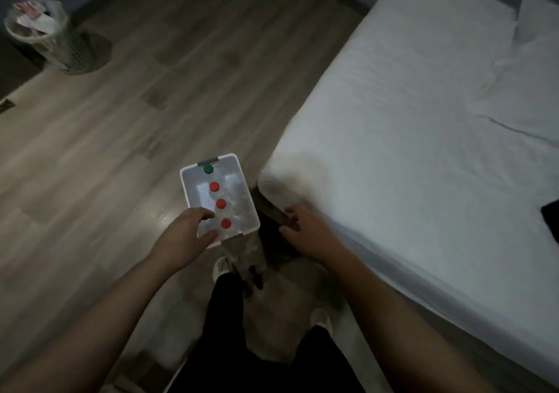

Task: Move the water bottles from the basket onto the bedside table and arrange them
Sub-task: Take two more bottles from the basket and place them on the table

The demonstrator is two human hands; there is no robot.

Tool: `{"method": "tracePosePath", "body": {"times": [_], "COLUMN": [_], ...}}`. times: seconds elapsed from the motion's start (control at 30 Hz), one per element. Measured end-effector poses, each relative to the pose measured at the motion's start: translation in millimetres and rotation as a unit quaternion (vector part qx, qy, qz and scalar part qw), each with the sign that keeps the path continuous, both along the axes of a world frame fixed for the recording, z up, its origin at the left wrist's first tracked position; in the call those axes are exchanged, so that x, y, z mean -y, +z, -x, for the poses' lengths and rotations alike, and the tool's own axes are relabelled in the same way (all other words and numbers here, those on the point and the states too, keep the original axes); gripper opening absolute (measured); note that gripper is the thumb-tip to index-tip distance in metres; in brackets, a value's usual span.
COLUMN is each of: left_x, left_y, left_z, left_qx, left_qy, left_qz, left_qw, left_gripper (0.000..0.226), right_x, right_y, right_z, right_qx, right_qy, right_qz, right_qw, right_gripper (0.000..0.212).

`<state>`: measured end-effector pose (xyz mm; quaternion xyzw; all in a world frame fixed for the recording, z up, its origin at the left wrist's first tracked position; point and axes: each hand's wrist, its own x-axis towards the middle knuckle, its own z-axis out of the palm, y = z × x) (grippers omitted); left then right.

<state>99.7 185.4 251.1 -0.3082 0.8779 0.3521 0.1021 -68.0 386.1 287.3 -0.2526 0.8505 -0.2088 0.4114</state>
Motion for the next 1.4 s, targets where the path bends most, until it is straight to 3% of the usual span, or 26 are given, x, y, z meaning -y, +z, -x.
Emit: {"method": "tracePosePath", "body": {"times": [0.17,0.33,0.5,0.7,0.83,1.03,1.4], "left_x": [89.7,147.8,182.4,208.5,229.6,239.3,227.4], "left_y": [-51.2,-150.4,-237.1,-283.8,-305.4,-320.4,-296.8], "left_z": [32.9,62.1,86.9,114.6,127.9,148.9,132.1], "left_qx": [0.016,0.038,0.016,-0.008,0.003,0.001,-0.061], "left_qy": [-0.047,-0.046,-0.064,-0.123,-0.23,-0.299,-0.125], "left_qz": [0.015,0.015,0.004,0.039,0.078,0.075,-0.023], "left_qw": [0.999,0.998,0.998,0.992,0.97,0.951,0.99], "left_gripper": [0.04,0.051,0.06,0.06,0.055,0.047,0.036], "right_x": [90.4,169.9,217.3,247.0,260.9,267.6,248.5], "right_y": [-54.6,-160.5,-261.9,-320.6,-341.9,-354.4,-328.1], "right_z": [-3.5,-3.2,-2.8,5.1,6.8,10.2,28.1], "right_qx": [0.023,0.046,-0.008,-0.026,-0.055,-0.151,-0.082], "right_qy": [-0.061,-0.106,-0.075,-0.005,0.013,0.066,-0.056], "right_qz": [0.008,0.006,-0.009,0.005,0.006,-0.023,0.078], "right_qw": [0.998,0.993,0.997,1.0,0.998,0.986,0.992], "right_gripper": [0.046,0.039,0.055,0.051,0.037,0.039,0.019]}}
